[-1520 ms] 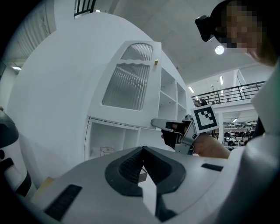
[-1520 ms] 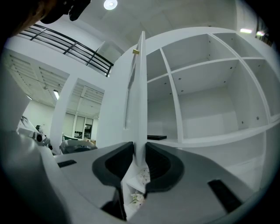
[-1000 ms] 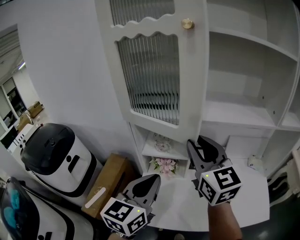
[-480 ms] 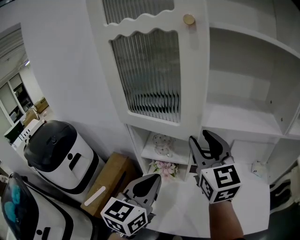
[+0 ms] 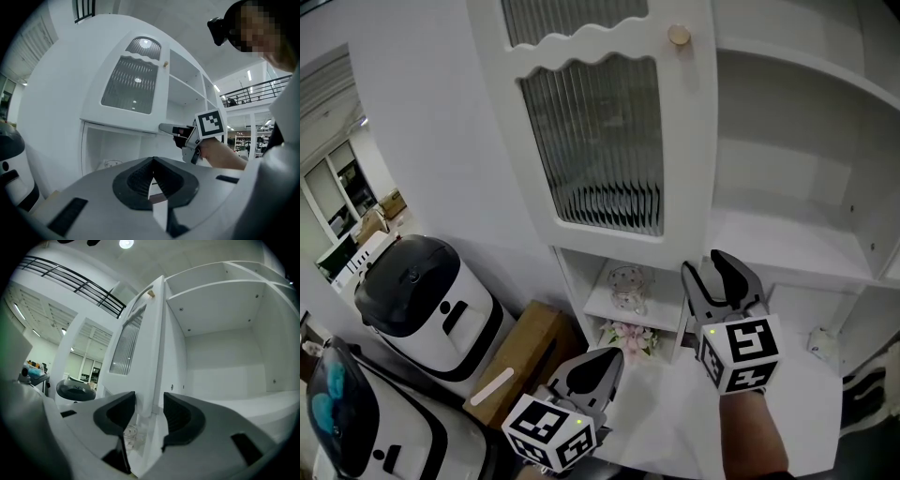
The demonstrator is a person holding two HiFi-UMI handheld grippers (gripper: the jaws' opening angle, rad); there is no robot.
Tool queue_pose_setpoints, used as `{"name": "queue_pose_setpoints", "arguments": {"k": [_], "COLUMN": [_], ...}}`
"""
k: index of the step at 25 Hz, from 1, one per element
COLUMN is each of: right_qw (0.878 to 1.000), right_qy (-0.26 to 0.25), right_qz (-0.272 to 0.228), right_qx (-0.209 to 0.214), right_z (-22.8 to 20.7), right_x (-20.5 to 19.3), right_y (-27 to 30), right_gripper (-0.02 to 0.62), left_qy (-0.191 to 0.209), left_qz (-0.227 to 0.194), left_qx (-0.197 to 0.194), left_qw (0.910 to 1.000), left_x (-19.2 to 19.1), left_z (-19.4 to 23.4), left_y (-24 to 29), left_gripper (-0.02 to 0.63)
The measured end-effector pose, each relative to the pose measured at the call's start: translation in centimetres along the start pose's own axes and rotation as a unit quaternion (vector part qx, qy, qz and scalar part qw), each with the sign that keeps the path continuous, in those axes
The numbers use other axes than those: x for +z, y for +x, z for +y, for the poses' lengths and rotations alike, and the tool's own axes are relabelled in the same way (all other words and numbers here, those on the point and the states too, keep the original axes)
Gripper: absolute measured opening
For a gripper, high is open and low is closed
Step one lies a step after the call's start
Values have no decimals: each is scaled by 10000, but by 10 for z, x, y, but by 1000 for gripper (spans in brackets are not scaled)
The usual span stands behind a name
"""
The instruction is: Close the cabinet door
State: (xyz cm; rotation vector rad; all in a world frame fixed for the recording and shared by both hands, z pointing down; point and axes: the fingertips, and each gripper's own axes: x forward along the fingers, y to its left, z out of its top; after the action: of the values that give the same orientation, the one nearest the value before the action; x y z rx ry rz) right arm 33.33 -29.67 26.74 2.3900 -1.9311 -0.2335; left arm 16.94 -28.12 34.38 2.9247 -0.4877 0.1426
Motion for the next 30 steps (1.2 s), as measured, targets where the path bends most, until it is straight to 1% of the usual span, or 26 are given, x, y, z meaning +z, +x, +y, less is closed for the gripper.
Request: {"name": "queue_pose_setpoints", "arguments": {"k": [9,16,20,23,26,27,29,30], "right_qw": [9995,9996,9998,9999,9994,9990,9987,9990], "right_qy": [-270,-172,-60,-85,-168,-175,-142,-62], "right_qz": [-69,-204,-198,-120,-25,-9,15,24], "right_qx": [-180,-60,-14,-58,-302,-414,-497,-442], "right_z": [-10,-4,-7,-11,-19,-23,-25,-23], "right_x": [-2,1,-1,-5,-9,-10,-14,-15], "right_y": [11,15,13,8,-3,-9,-22,-28], "right_gripper": [182,179,179,179,151,86,43,27], "left_qy": [-77,-118,-112,-140,-182,-189,-200,-206], "left_qz": [31,54,66,50,29,25,30,34], "left_qx": [347,615,685,697,642,604,516,469], "left_qw": [9994,9980,9976,9975,9978,9980,9985,9987], "left_x": [-7,-11,-13,-16,-20,-21,-23,-24], "left_z": [4,8,3,0,-3,-4,-7,-8], "left_y": [-6,-17,-22,-28,-32,-33,-37,-39], "left_gripper": [5,5,5,5,5,5,5,5]}}
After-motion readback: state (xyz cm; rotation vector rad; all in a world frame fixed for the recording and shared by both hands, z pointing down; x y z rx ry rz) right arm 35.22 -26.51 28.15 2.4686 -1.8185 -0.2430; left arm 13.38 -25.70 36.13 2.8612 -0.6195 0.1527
